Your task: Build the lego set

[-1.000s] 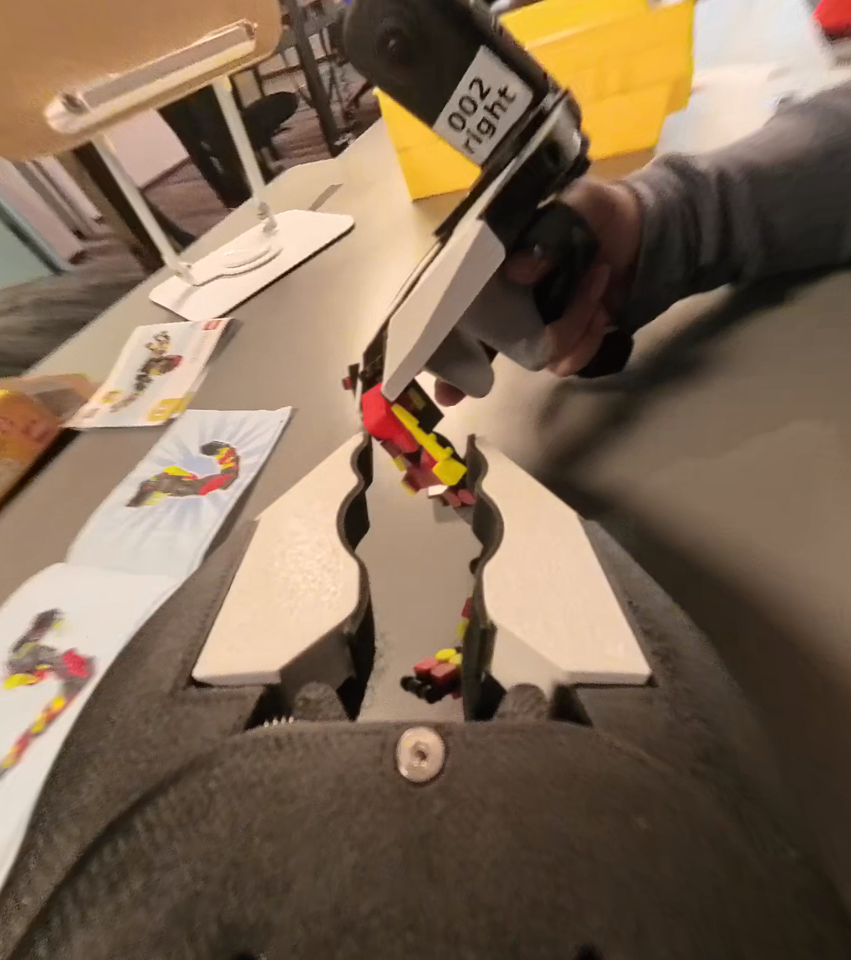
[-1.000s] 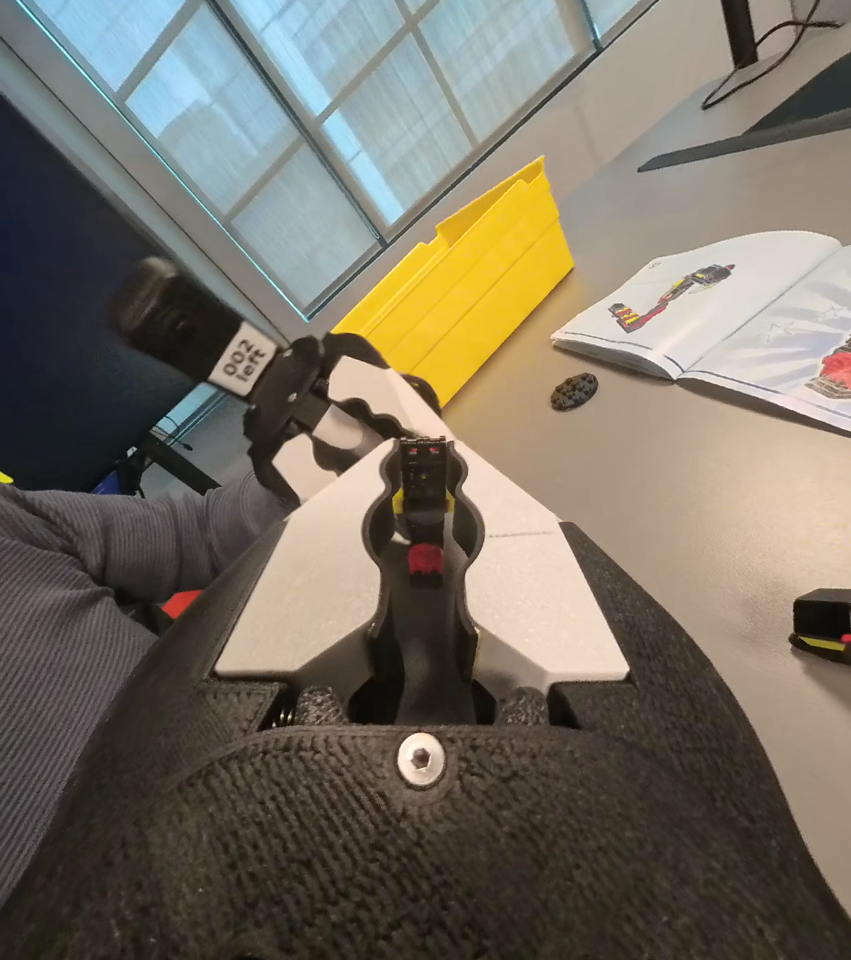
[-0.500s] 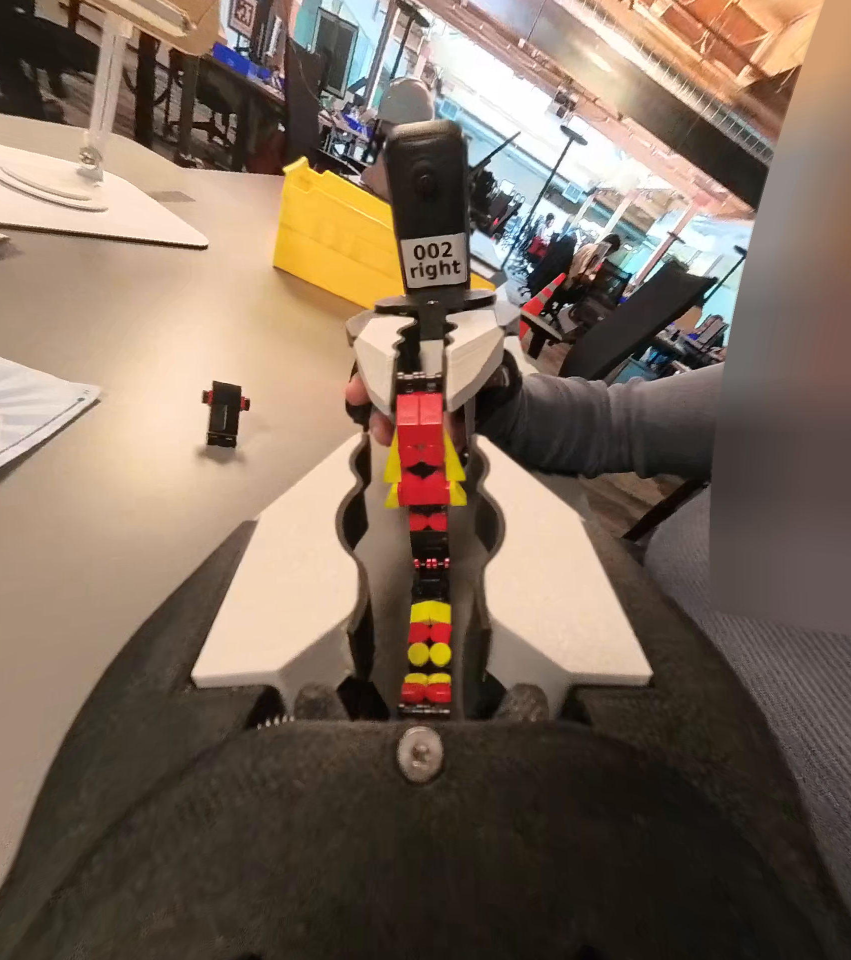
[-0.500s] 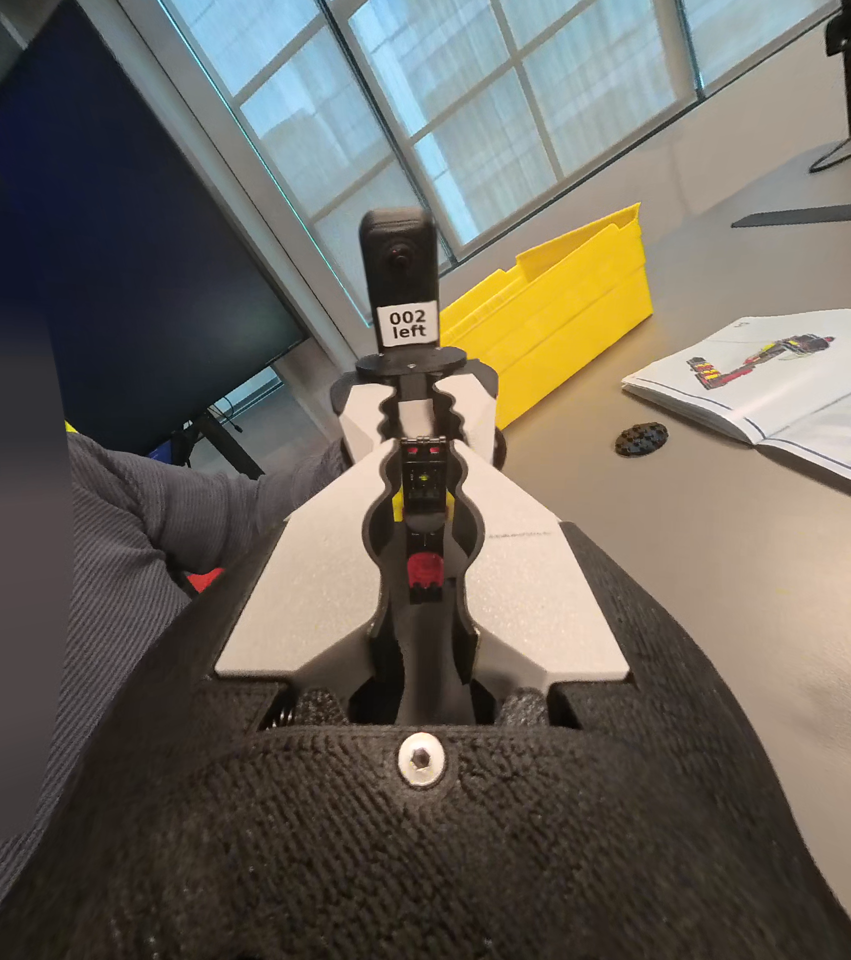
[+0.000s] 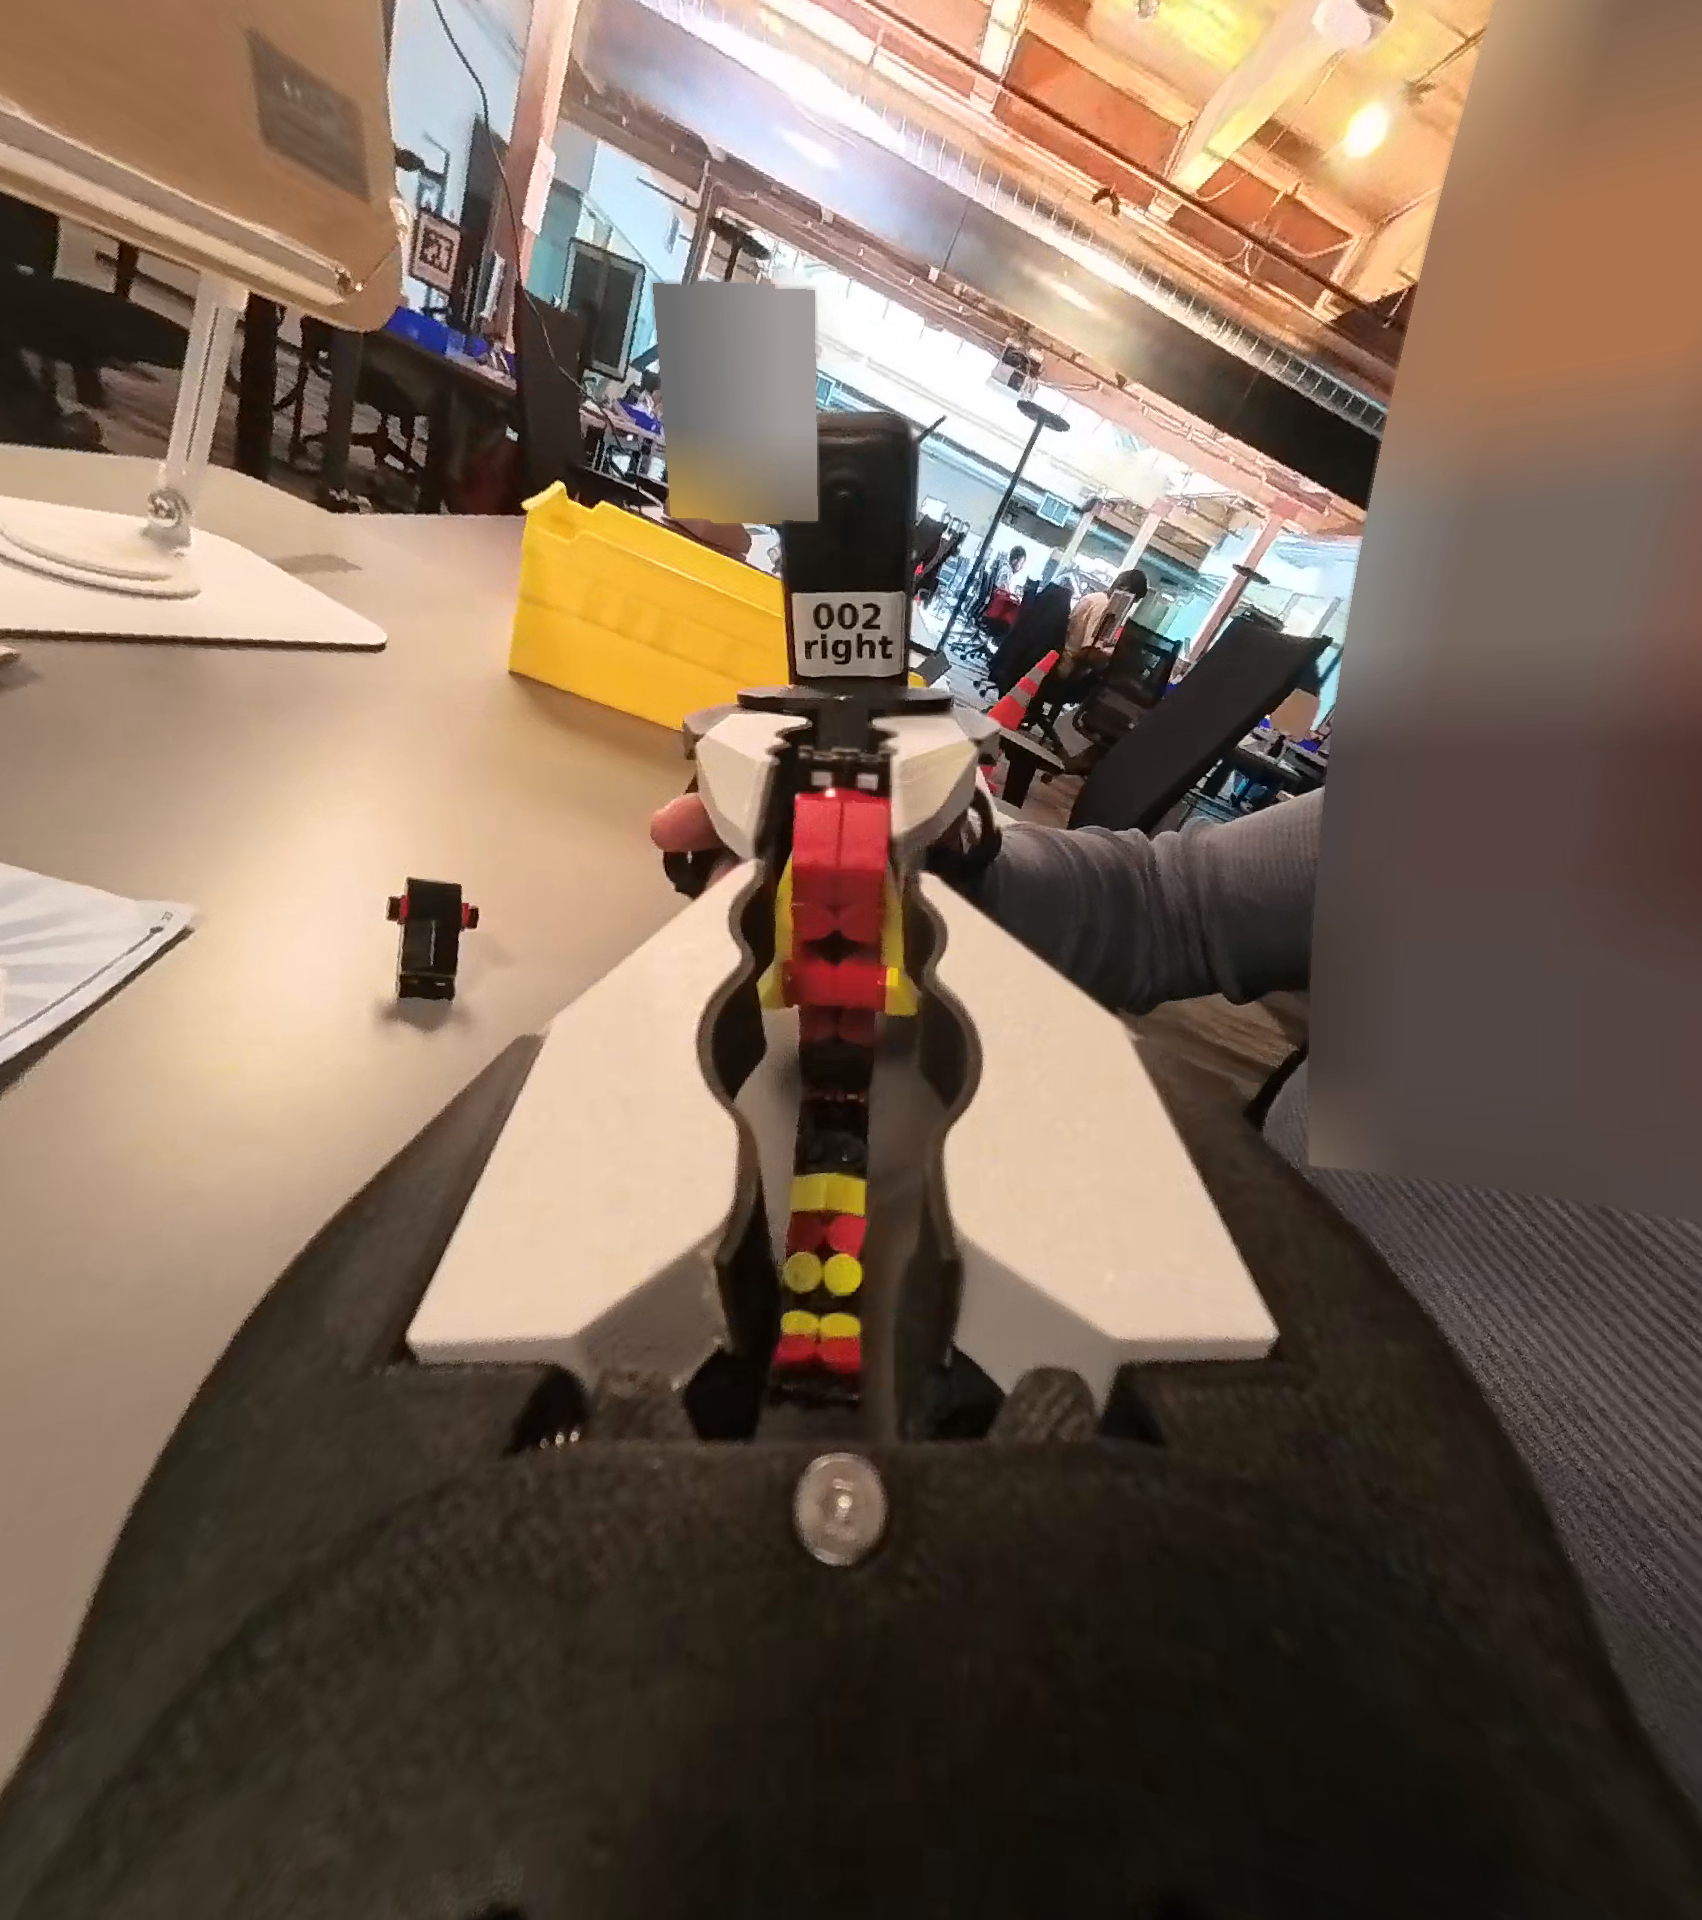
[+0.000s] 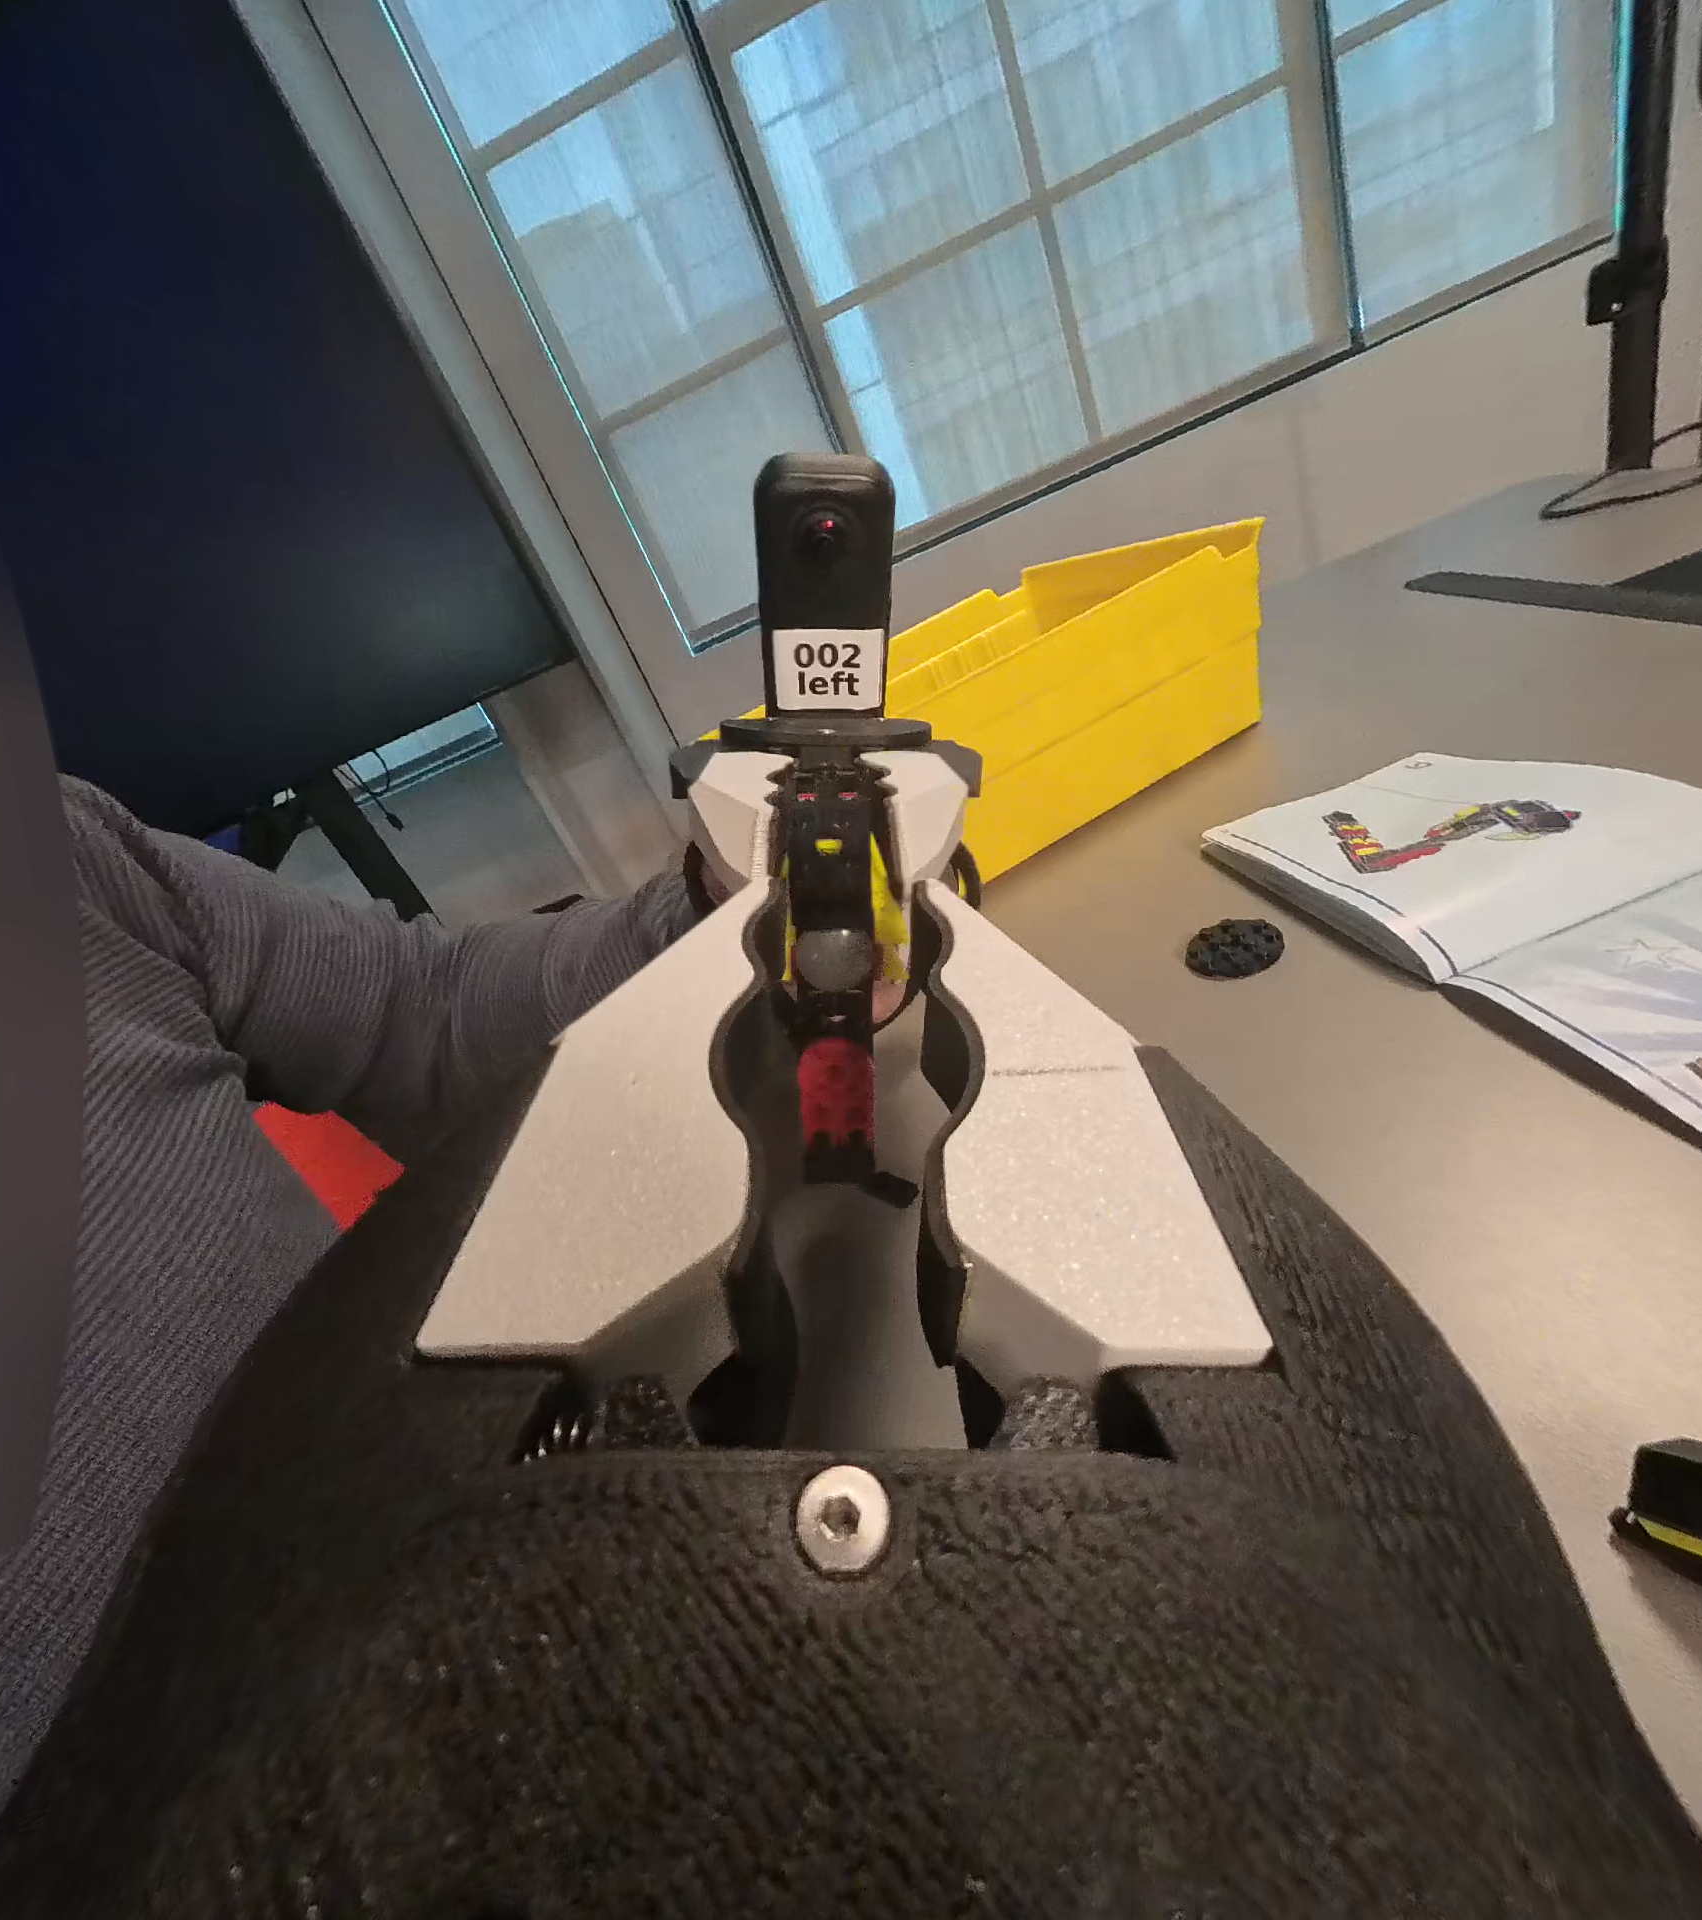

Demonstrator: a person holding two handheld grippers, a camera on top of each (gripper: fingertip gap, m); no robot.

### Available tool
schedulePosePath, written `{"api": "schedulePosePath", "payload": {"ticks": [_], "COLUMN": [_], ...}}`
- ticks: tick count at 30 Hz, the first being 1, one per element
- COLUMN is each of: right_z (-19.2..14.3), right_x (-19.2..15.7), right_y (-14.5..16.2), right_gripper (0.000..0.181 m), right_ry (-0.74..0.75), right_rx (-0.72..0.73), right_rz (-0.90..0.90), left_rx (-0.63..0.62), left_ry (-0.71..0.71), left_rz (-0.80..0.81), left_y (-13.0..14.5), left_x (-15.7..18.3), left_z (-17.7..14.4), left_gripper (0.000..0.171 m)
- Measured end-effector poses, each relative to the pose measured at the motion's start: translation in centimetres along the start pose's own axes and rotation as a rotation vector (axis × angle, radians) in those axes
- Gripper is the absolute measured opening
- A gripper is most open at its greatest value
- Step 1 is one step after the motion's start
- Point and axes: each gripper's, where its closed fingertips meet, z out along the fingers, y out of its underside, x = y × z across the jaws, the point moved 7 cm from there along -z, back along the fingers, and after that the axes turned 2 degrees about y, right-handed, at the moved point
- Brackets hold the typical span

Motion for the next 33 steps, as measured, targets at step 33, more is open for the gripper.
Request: {"api": "schedulePosePath", "payload": {"ticks": [33], "right_z": [-0.6], "right_x": [1.2], "right_y": [-0.4], "right_gripper": [0.014], "right_ry": [-0.147], "right_rx": [0.132], "right_rz": [0.339], "left_rx": [0.081], "left_ry": [-0.009], "left_rz": [-0.039], "left_y": [-0.9], "left_x": [0.2], "left_z": [-0.5], "left_gripper": [0.033]}}
